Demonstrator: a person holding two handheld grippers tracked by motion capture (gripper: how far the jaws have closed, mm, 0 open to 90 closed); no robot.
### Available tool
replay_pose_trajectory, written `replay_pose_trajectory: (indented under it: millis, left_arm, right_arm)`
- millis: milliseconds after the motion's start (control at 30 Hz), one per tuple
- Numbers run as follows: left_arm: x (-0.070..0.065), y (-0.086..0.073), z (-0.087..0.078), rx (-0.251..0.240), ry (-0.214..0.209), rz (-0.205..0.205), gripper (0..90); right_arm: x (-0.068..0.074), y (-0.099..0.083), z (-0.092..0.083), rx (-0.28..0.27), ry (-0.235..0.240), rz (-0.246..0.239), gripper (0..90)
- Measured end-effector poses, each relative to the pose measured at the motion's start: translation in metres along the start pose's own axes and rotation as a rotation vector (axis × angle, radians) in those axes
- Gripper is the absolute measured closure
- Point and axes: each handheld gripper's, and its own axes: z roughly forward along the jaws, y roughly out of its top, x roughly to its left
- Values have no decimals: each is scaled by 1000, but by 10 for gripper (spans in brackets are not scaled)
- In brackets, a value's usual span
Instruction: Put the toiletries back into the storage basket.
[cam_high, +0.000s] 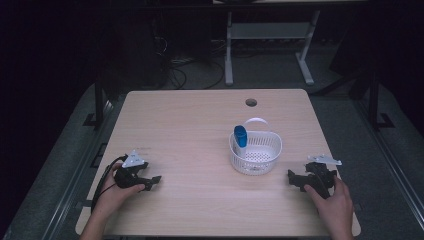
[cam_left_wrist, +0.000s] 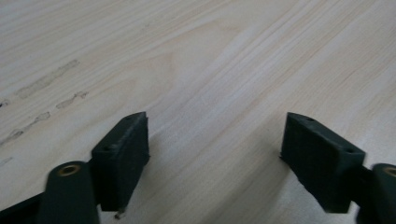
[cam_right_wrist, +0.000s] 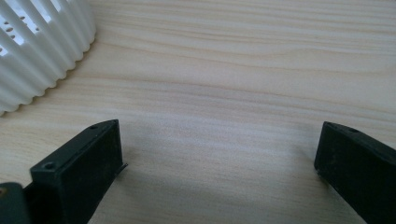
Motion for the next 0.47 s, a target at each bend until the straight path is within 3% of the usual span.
replay_pose_trajectory:
  millis: [133,467]
  left_arm:
    - [0,-3,2,-27,-4,6,166]
    - [0,-4,3,-28,2,3,145]
  right_arm:
    - [0,0,0,0,0,0,4]
    - [0,0,0,0,0,0,4]
